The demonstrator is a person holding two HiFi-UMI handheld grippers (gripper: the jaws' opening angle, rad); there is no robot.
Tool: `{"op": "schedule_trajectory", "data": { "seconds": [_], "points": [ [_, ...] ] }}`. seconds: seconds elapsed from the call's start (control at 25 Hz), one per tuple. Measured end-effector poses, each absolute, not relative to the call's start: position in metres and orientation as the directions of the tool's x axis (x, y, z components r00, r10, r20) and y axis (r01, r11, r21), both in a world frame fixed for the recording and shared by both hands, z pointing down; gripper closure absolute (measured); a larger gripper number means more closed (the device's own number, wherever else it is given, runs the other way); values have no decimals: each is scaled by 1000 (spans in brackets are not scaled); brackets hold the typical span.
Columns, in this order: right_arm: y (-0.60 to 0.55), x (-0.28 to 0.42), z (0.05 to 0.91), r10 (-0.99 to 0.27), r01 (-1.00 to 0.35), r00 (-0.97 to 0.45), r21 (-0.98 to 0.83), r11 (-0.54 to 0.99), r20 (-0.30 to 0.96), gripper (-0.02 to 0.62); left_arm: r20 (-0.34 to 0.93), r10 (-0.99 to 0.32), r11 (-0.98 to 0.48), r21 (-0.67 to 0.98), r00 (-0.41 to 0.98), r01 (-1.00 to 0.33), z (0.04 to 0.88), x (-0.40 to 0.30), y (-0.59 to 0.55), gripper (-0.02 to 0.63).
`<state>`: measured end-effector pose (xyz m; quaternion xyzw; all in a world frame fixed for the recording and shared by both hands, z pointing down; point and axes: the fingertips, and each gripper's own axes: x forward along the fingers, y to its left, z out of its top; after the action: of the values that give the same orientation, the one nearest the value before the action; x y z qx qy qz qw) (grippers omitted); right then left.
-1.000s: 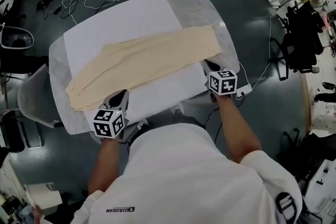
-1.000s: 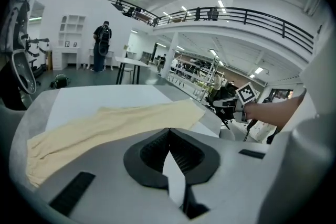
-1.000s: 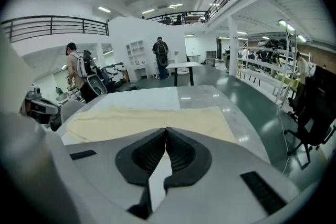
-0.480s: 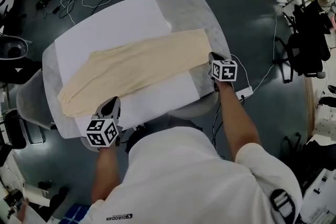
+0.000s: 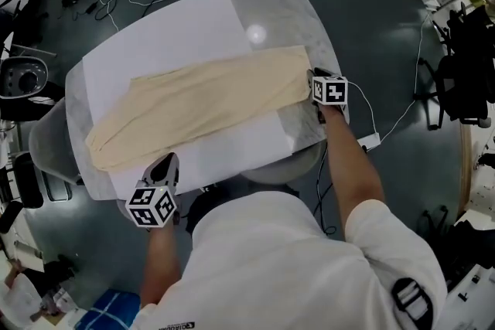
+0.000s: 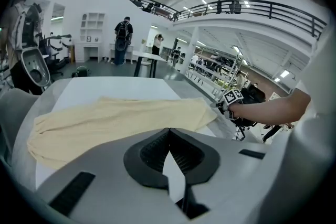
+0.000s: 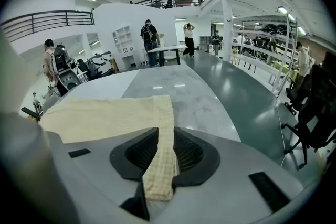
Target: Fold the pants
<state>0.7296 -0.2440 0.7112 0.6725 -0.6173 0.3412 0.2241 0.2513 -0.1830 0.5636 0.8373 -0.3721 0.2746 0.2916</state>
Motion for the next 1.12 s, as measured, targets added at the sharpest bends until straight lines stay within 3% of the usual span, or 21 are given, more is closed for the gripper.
{"op": "schedule_trajectory", "data": {
  "seconds": [0.44, 0.72, 0.8, 1.12],
  "points": [
    [-259, 734, 734, -648, -972, -32, -174, -156, 761, 436, 694, -459, -533, 285, 555, -797, 570, 265, -184, 579],
    [-258, 734, 734, -612, -979, -49, -158, -126, 789, 456, 709, -444, -532, 284, 548, -798, 573, 267, -173, 579],
    [-259, 727, 734, -608, -981, -59, -160, -112, 791, 536, 710, -443, -532, 283, 547, -798, 574, 267, -171, 580],
    [-257, 727, 735, -631, -948, -131, -283, -146, 764, 543, 699, -457, -531, 281, 549, -799, 569, 263, -161, 580]
  ]
}}
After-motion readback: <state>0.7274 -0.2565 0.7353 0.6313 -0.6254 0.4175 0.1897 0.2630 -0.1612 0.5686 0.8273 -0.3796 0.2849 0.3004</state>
